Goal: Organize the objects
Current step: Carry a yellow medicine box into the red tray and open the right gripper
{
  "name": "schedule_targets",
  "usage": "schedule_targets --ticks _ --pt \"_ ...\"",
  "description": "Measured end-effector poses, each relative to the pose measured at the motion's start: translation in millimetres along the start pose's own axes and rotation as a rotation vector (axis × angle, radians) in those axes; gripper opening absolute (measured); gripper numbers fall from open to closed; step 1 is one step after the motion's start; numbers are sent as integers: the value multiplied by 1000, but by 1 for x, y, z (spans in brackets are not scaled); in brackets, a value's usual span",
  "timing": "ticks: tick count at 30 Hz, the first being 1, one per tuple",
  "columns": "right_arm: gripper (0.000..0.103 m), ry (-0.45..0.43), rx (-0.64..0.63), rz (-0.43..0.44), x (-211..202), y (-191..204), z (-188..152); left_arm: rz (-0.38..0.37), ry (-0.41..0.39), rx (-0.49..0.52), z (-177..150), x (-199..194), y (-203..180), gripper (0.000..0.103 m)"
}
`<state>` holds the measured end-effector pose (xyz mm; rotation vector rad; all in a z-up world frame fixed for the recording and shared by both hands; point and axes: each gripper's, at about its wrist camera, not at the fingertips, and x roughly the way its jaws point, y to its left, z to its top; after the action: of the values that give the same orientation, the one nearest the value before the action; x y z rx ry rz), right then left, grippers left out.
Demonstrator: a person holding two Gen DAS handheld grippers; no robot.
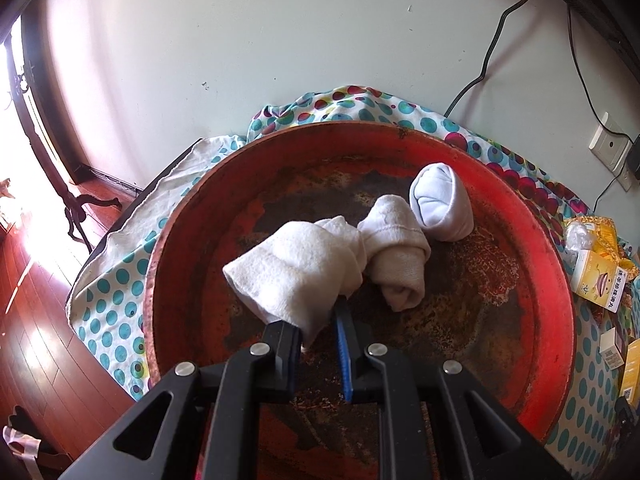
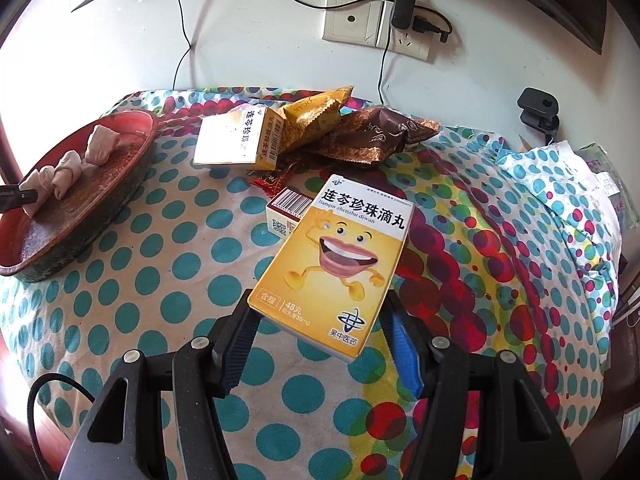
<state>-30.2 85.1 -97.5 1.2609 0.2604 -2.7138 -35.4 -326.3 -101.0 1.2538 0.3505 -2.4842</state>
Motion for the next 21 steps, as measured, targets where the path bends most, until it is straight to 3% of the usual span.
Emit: schedule_targets --ticks 10,14,21 --pt "59 -24 6 19 -10 2 7 -59 -41 17 3 -16 -8 23" --pt "59 -36 -1 35 -15 5 12 -108 -70 18 5 -26 -8 38" --pt "59 -61 -38 87 -21 25 28 -177 -115 -35 9 -40 2 43"
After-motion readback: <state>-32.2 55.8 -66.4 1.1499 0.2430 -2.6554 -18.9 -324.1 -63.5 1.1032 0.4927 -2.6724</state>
